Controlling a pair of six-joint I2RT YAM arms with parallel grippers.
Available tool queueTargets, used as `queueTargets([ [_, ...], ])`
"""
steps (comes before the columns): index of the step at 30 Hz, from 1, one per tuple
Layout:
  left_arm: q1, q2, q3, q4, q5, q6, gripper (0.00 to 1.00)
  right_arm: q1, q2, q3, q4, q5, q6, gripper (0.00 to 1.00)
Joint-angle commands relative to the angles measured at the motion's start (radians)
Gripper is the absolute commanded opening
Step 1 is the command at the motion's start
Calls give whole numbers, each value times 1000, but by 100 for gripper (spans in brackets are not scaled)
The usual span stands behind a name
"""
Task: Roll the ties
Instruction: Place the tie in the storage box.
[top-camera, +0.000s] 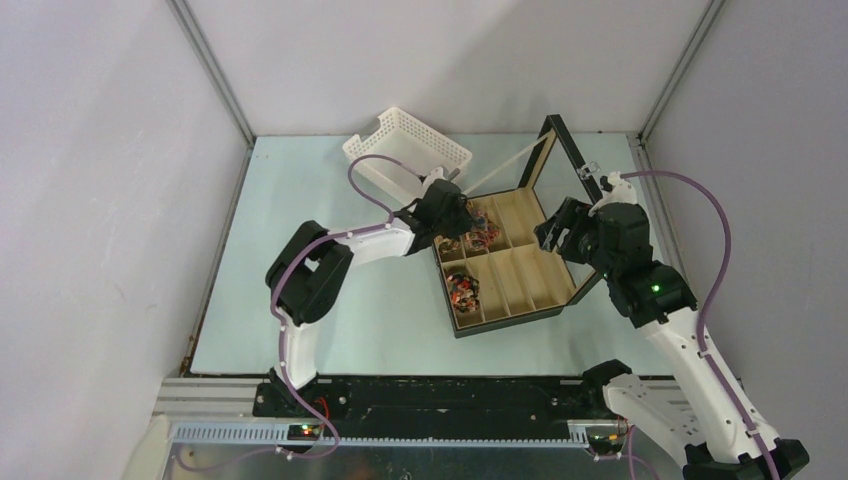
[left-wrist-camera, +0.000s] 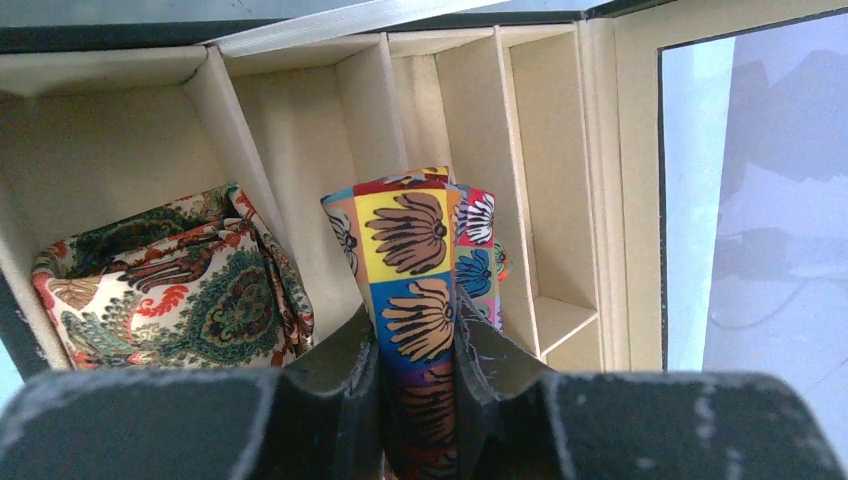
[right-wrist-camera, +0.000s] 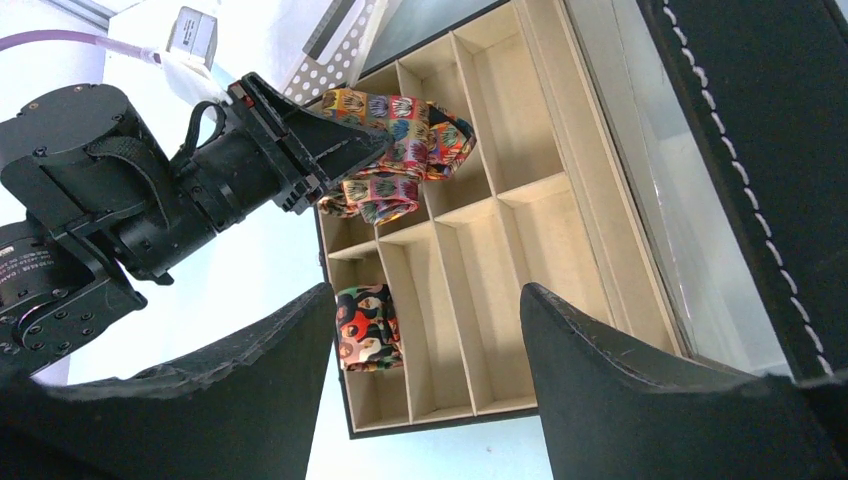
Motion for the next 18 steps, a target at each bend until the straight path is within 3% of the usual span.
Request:
queueTargets([
  [1, 17, -22, -26, -48, -18, 11, 0, 5, 0, 2, 44, 21, 8, 71],
  [18, 19, -14, -33, -77, -41, 23, 0, 25, 8, 2, 51, 31, 14, 71],
])
